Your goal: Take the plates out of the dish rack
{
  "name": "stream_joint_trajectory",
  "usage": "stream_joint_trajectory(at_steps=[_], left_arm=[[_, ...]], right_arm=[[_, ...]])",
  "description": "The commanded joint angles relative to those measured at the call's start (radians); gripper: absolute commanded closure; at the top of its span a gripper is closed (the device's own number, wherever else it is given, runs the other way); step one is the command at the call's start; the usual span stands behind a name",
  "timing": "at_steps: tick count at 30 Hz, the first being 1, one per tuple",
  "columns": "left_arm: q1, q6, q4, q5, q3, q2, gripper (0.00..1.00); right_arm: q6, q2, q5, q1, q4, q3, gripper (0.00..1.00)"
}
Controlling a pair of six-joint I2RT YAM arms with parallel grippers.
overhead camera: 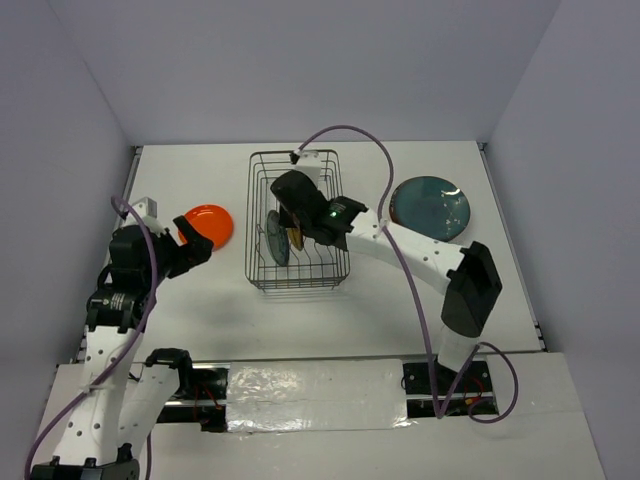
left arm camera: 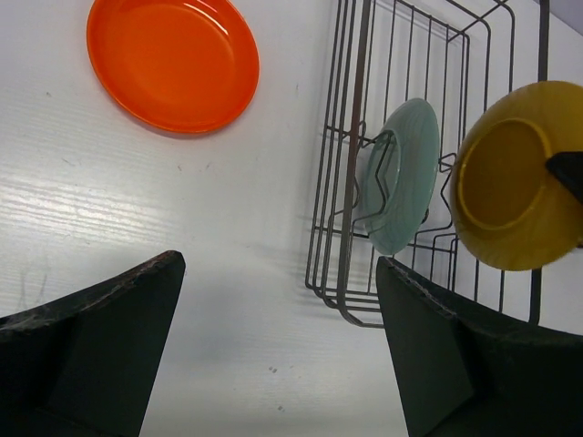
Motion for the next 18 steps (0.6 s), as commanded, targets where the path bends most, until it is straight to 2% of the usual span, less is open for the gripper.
stream_joint_trajectory(at_steps=[1,6,7,8,9,10,11,13,15,18], left_arm=[[-0.003,-0.014,0.025,0.023,0.088,0.016,0.01],[-0.003,-0.135,-0.042,0.016,0.208,0.050,0.01],[-0.003,-0.157,-0.053,0.029,0.251,0.054,0.00],[-0.003,-0.201,-0.064,0.046,0.269,0.059,0.00],[-0.003,-0.227,-0.064,0.069,0.286,0.057,0.00],[-0.003,-0.253,-0.058,0.095,0.306,0.054,0.00],[-0.003,-0.287,-0.047,0.161,0.306,0.039,0.00],[-0.003,-0.391,0.032,0.236,0.274,0.015,0.01],[-0.003,-0.515,0.107,0.356,0.230,-0.022,0.00],[-0.003,-0.655,0.299,0.491,0.095,-0.059,0.01]], right_arm=[[-0.098,-0.101,0.010,0.018,0.037,0.066,0.97],[-0.309,-0.162,-0.059,0.059,0.003,0.129,0.97],[-0.441,-0.179,-0.106,0.087,0.008,0.119,0.97],[-0.506,-0.222,-0.118,0.105,0.029,0.072,0.97],[-0.582,-0.248,-0.122,0.128,0.046,0.038,0.97],[-0.735,-0.272,-0.119,0.154,0.060,-0.002,0.97],[-0.803,-0.295,-0.101,0.211,0.084,-0.083,1.00],[-0.956,-0.346,-0.052,0.266,0.086,-0.148,1.00],[-1.008,-0.368,0.040,0.341,0.087,-0.216,1.00],[-1.095,-0.429,0.068,0.433,0.132,-0.294,1.00]])
